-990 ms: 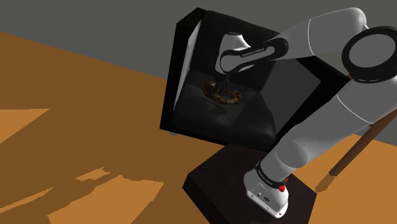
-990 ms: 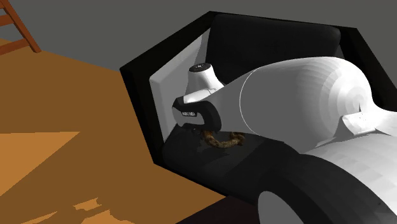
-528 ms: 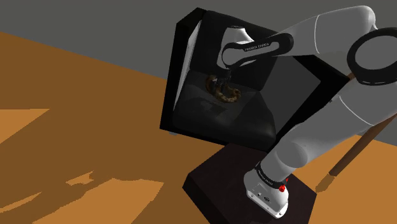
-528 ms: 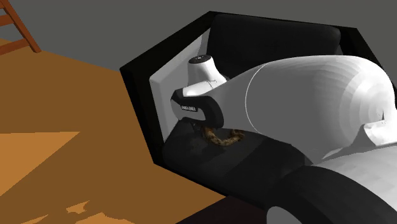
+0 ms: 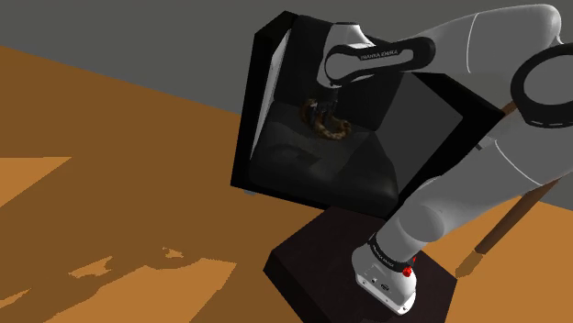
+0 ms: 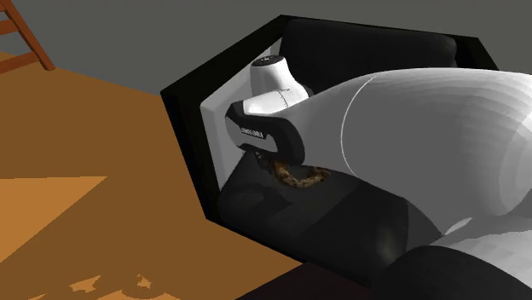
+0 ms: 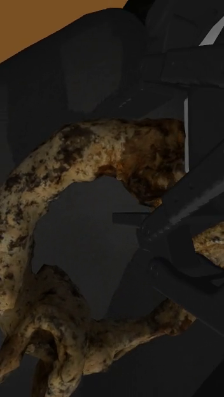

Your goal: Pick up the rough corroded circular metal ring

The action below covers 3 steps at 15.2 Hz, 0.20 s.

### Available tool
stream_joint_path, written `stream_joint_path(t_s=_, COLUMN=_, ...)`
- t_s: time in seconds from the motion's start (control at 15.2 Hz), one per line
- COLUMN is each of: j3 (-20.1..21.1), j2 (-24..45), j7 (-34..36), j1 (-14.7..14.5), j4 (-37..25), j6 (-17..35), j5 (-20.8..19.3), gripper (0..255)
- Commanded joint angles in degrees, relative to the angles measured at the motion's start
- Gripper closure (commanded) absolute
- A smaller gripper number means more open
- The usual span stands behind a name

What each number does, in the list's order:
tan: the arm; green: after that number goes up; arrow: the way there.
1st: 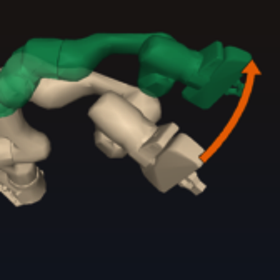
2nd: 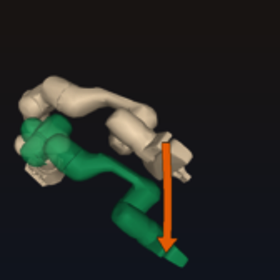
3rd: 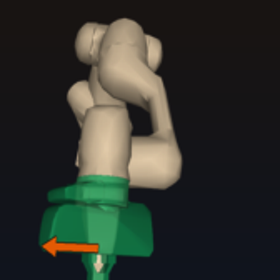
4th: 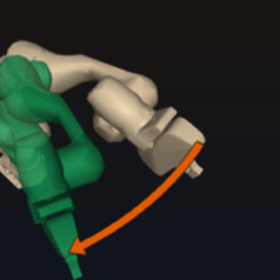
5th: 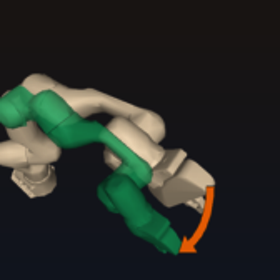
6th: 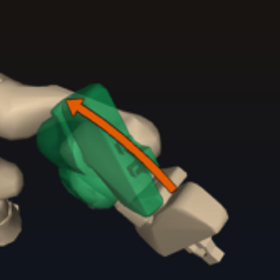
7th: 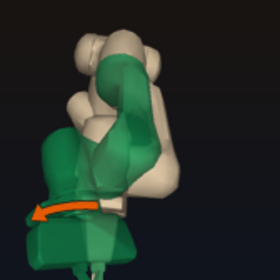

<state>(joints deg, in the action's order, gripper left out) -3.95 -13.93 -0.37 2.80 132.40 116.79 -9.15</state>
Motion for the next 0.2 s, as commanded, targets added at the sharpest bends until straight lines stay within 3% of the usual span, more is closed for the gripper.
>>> stream_joint_path(t_s=0.0, j3=0.0, j2=-0.66, j7=-0.27, j1=0.0, j4=-1.06, j6=-1.67, j5=0.08, gripper=255)
stream_joint_path(t_s=0.13, j3=0.01, j2=-0.7, j7=-0.28, j1=0.0, j4=-1.14, j6=-1.79, j5=0.09, gripper=255)
